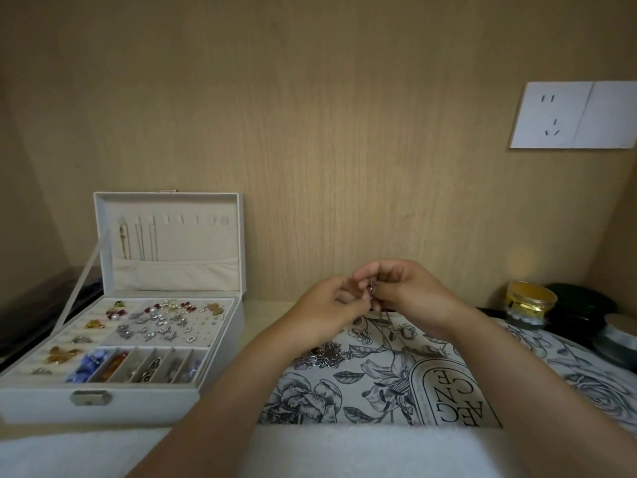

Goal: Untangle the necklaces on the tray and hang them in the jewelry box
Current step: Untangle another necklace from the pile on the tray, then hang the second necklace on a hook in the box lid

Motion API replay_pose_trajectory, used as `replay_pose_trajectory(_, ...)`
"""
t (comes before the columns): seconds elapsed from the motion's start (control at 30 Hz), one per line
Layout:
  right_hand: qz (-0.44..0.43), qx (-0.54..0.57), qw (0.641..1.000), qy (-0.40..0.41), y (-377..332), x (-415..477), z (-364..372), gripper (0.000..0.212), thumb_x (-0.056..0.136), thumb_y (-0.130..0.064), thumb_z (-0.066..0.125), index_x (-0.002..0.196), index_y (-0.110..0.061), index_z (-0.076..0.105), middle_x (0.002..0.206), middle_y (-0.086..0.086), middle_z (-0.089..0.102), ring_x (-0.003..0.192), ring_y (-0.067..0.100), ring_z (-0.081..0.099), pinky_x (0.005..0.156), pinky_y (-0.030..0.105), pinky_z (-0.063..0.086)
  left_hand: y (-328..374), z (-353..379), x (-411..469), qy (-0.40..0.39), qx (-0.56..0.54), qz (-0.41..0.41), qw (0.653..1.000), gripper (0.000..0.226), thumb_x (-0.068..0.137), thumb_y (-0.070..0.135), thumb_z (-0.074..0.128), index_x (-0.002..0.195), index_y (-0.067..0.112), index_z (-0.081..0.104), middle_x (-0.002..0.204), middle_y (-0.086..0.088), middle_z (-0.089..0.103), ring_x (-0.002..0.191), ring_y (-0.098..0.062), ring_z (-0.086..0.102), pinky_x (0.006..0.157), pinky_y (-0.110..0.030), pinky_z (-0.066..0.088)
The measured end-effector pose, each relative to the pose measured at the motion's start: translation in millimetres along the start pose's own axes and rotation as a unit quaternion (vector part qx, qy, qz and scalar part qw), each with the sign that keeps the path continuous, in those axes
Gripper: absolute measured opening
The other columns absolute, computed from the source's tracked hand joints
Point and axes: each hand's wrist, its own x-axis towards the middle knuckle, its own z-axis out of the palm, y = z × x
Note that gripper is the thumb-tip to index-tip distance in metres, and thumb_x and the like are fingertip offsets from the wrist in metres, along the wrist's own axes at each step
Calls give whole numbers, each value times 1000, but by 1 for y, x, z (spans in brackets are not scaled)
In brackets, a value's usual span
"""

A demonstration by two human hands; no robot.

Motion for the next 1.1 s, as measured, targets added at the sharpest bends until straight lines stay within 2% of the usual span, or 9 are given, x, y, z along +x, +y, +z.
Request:
replay_pose_trajectory(0.13, -27, -24, 999, 32, -4, -1, 7, 38, 88, 20, 50, 97, -9, 73, 97, 10, 76, 89, 19, 72, 82, 30, 59, 6, 7, 0, 5, -267, -71, 961, 32, 90, 8, 69, 120, 9, 59, 108, -8, 74, 98, -19, 73, 91, -37, 58)
replay_pose_trajectory(0.23, -50, 0, 998, 42, -7, -2, 13, 30, 89, 19, 56, 102, -2, 72, 101, 10, 77, 96, 20, 74, 83, 26, 59, 4, 8, 2, -2, -303, -97, 948, 31, 90, 4, 68, 120, 5, 60, 104, -11, 73, 92, -22, 73, 89, -38, 59)
replay_pose_trajectory(0.37, -86, -43, 992, 79, -4, 1, 17, 34, 87, 21, 58, 99, -8, 73, 101, 9, 76, 93, 15, 74, 78, 24, 59, 6, 2, -1, -6, -222, -111, 969, 11, 94, 12, 65, 104, 8, 65, 72, 0, 65, 60, -10, 60, 69, -29, 57)
replay_pose_trajectory(0.5, -81, -199, 970, 112, 0, 1, 16, 45, 88, 15, 56, 95, -27, 72, 103, -5, 73, 87, 9, 70, 78, 21, 56, 7, -15, -1, 67, 0, -106, 992, 16, 92, 33, 65, 91, 19, 73, 67, 9, 61, 56, -10, 54, 66, -30, 50)
replay_pose_trajectory(0.57, -64, -206, 971, 103, 0, 0, 19, 45, 87, 13, 56, 94, -29, 70, 102, -4, 72, 84, 15, 68, 78, 23, 56, 10, -26, -3, 74, 11, -84, 994, 18, 91, 35, 64, 89, 21, 75, 57, 15, 55, 56, -11, 49, 63, -26, 44)
replay_pose_trajectory(0.73, -25, -188, 980, 66, -8, -2, 35, 31, 94, 1, 52, 91, -19, 74, 71, -14, 67, 50, -5, 53, 50, 8, 39, 20, -49, -9, 38, 24, -31, 999, 19, 93, 33, 61, 84, 23, 75, 53, 16, 49, 57, -13, 45, 60, -25, 39)
replay_pose_trajectory(0.87, -29, -146, 986, 70, -22, 3, 49, 28, 96, -10, 51, 84, -17, 76, 54, -9, 46, 51, 6, 39, 54, 17, 33, 28, -70, -13, 67, 33, 24, 997, 19, 97, 27, 59, 94, 16, 75, 66, 22, 63, 57, 10, 52, 57, -10, 37)
replay_pose_trajectory(1.0, -66, -155, 982, 87, -56, 23, 73, 27, 100, -11, 50, 86, -6, 74, 49, -23, 55, 50, -10, 50, 59, 13, 31, 36, -108, -20, 71, 21, 36, 997, 22, 94, 34, 63, 95, 16, 75, 49, 21, 52, 41, 1, 40, 45, -13, 29)
replay_pose_trajectory(1.1, -91, -151, 980, 95, -76, 47, 96, 25, 100, -11, 51, 88, -6, 73, 47, -24, 55, 44, -5, 47, 52, 11, 30, 34, -142, -26, 114, 17, 46, 992, 21, 93, 32, 65, 98, 14, 73, 45, 25, 50, 40, 7, 45, 42, -8, 30)
